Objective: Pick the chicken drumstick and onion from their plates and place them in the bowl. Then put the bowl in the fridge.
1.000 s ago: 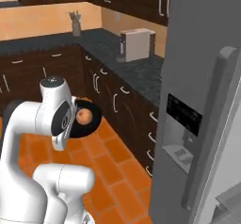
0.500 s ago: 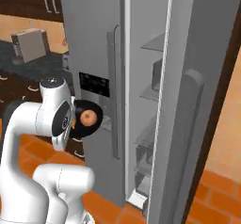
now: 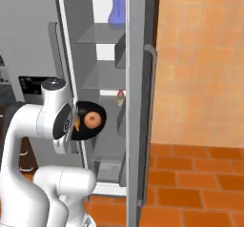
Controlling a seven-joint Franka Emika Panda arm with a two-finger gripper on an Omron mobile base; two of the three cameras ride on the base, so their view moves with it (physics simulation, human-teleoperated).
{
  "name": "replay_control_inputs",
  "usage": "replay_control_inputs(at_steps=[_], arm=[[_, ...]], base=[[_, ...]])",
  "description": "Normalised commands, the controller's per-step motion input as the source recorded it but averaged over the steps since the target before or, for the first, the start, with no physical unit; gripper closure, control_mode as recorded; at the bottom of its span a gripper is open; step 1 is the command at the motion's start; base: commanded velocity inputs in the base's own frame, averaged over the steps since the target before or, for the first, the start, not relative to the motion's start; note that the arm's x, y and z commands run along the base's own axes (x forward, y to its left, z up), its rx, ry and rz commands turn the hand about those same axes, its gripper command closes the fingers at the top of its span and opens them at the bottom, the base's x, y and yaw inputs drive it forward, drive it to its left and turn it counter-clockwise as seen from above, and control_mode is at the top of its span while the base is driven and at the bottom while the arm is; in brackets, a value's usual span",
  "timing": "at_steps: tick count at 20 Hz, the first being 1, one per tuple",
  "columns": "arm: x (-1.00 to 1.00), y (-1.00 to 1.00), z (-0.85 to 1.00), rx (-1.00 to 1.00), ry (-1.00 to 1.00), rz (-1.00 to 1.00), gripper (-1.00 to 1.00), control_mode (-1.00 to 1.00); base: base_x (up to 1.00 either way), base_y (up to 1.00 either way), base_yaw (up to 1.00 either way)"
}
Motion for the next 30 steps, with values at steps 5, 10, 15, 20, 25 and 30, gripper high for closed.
replay_control_inputs(at_steps=[5,10,15,20,25,30], arm=[[0.0,0.0,0.0,0.0,0.0,0.0,1.0,1.0],[0.0,0.0,0.0,0.0,0.0,0.0,1.0,1.0],[0.0,0.0,0.0,0.0,0.0,0.0,1.0,1.0],[0.0,0.0,0.0,0.0,0.0,0.0,1.0,1.0],[0.0,0.0,0.0,0.0,0.0,0.0,1.0,1.0],[0.0,0.0,0.0,0.0,0.0,0.0,1.0,1.0]], base=[[0.28,0.45,-0.1],[0.19,-0.16,0.0],[0.72,-0.06,0.0],[0.66,-0.1,0.0],[0.14,-0.3,0.0],[0.32,-0.23,0.0]])
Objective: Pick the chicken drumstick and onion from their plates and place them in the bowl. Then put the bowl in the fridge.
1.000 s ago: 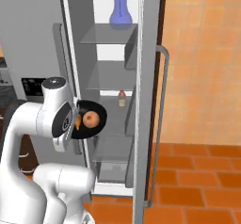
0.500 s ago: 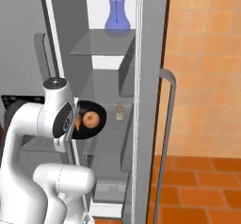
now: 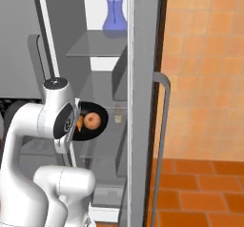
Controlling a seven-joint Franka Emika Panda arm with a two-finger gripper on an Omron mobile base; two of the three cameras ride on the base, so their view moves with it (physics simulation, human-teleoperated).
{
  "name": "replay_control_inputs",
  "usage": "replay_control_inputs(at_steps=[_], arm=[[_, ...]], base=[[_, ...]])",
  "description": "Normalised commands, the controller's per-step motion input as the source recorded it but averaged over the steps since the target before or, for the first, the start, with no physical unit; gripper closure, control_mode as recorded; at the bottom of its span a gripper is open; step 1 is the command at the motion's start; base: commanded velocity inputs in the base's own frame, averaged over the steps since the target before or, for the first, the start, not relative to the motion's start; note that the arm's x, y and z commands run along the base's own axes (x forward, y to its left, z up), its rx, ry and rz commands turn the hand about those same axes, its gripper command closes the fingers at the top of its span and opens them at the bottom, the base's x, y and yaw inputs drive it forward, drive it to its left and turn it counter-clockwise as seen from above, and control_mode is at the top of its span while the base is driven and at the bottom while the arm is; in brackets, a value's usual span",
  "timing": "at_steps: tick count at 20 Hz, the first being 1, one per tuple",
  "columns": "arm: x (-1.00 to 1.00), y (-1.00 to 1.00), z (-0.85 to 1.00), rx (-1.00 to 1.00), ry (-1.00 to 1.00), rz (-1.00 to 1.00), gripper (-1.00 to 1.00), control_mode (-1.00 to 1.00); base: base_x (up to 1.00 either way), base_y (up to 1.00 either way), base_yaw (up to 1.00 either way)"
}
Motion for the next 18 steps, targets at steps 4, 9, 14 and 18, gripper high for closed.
replay_control_inputs(at_steps=[4,9,14,18], arm=[[0.0,0.0,0.0,0.0,0.0,0.0,1.0,1.0],[0.0,0.0,0.0,0.0,0.0,0.0,1.0,1.0],[0.0,0.0,0.0,0.0,0.0,0.0,1.0,1.0],[0.0,0.0,0.0,0.0,0.0,0.0,1.0,1.0]], base=[[0.3,-0.32,0.01],[0.27,-0.23,0.01],[0.22,-0.22,0.0],[0.24,-0.01,0.0]])
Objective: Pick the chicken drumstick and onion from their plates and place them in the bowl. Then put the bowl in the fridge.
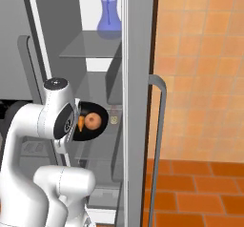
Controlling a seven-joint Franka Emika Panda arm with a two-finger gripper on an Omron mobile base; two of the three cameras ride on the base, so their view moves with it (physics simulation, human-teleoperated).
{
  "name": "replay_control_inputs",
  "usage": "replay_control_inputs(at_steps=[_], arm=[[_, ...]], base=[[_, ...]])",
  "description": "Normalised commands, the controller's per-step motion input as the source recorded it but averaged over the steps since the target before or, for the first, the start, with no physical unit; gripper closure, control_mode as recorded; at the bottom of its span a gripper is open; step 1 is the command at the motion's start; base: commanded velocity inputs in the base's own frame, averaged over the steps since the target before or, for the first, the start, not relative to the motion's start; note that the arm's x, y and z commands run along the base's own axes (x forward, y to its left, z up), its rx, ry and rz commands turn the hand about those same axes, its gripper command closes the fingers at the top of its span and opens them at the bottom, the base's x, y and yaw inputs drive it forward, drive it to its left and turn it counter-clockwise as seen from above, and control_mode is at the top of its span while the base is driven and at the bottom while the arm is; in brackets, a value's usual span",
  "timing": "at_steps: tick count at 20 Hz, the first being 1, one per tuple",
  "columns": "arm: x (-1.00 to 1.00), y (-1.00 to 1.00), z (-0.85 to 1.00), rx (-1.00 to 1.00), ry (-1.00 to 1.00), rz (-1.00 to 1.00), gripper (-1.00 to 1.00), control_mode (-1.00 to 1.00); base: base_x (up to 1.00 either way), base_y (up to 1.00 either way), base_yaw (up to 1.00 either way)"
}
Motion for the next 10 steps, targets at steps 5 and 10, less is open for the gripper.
replay_control_inputs(at_steps=[5,10], arm=[[0.0,0.0,0.0,0.0,0.0,0.0,1.0,1.0],[0.18,0.01,0.0,0.0,-0.1,0.0,1.0,-1.0]], base=[[0.2,0.0,0.0],[0.04,0.0,0.0]])
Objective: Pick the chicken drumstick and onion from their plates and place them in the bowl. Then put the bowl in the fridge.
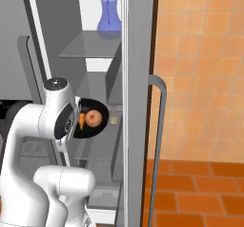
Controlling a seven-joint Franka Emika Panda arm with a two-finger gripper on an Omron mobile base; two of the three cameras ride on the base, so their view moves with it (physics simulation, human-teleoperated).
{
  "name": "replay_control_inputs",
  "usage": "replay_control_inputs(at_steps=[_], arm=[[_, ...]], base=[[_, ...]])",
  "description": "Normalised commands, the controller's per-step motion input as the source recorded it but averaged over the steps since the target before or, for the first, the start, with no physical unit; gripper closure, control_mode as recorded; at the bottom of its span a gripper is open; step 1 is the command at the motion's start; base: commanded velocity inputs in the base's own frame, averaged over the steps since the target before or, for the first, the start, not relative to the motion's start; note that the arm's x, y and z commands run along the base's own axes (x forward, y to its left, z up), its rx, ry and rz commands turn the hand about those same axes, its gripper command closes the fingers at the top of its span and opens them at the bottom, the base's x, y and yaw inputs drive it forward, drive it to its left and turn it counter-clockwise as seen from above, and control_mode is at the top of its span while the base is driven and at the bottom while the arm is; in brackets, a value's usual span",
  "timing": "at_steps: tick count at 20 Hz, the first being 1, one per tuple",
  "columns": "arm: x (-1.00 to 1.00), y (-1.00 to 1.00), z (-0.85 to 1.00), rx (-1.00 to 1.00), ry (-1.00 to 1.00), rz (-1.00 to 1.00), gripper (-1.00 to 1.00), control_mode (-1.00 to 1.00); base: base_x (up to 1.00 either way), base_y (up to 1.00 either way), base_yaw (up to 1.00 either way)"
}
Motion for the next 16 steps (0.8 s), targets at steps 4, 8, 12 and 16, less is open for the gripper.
replay_control_inputs(at_steps=[4,8,12,16], arm=[[0.15,0.0,0.0,0.0,-0.3,0.0,1.0,-1.0],[0.22,0.01,-0.06,0.0,-0.25,0.0,1.0,-1.0],[0.66,0.0,0.0,0.0,-0.13,0.0,1.0,-1.0],[0.52,0.0,-0.01,0.0,-0.01,0.0,1.0,-1.0]], base=[[0.0,0.0,0.0],[0.0,0.0,0.0],[0.0,0.0,0.0],[0.0,0.0,0.0]])
